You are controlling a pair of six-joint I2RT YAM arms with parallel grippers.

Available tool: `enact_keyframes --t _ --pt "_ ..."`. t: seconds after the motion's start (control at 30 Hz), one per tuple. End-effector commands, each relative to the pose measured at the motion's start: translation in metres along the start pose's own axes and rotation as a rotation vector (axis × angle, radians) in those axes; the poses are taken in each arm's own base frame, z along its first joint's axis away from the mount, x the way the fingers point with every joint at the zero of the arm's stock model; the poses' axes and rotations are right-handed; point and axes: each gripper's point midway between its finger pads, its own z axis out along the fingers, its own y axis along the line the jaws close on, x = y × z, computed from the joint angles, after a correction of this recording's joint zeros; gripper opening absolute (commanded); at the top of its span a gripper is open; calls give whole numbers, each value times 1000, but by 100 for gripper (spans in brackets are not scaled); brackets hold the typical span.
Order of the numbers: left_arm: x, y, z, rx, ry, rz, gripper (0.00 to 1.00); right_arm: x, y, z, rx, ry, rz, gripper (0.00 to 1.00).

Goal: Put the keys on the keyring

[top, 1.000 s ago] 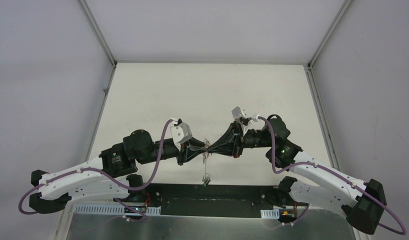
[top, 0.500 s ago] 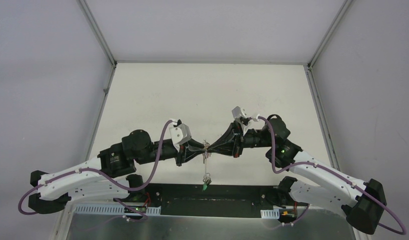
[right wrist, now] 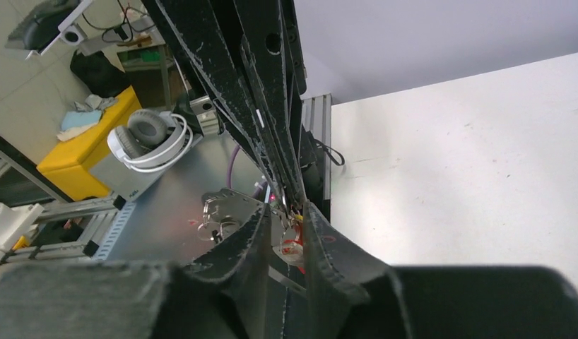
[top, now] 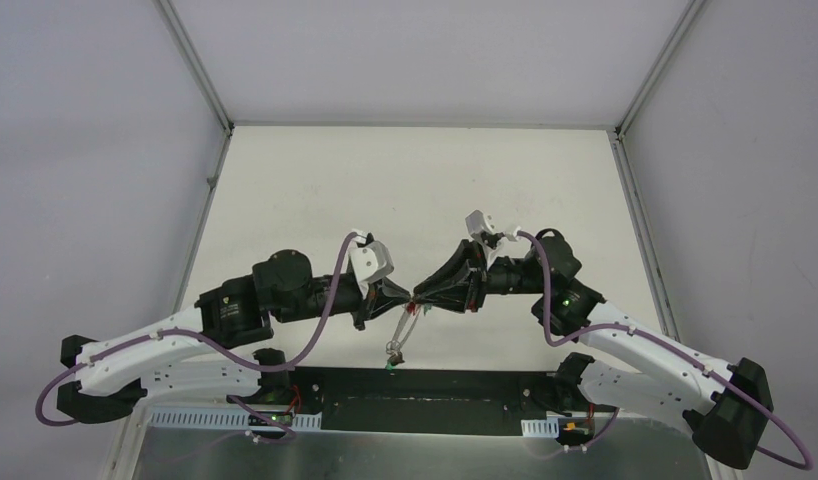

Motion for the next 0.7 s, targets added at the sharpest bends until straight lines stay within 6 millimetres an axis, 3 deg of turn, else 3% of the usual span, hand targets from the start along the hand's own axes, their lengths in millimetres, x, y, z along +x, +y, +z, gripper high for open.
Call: enact_keyframes --t 0.0,0.03,0.13,0.3,0.4,0.5,0.67 --pt "-15 2 -5 -40 56 -39 0 -33 7 0 8 -103 -79 33" --pt "-14 1 -4 -41 84 -41 0 -35 7 0 16 -110 -80 41" --pt "-9 0 -2 -43 181 -44 0 -40 5 -1 37 -128 -79 52" --pt "3 1 1 -61 412 -29 0 -41 0 0 64 -116 -51 56" --pt "8 2 1 -68 546 -18 0 -39 -3 2 73 -113 -30 53" --pt "8 3 -1 -73 641 -3 0 -34 -4 3 71 -104 -14 28" --pt "1 3 -5 -67 698 26 0 -26 -10 4 86 -104 10 28"
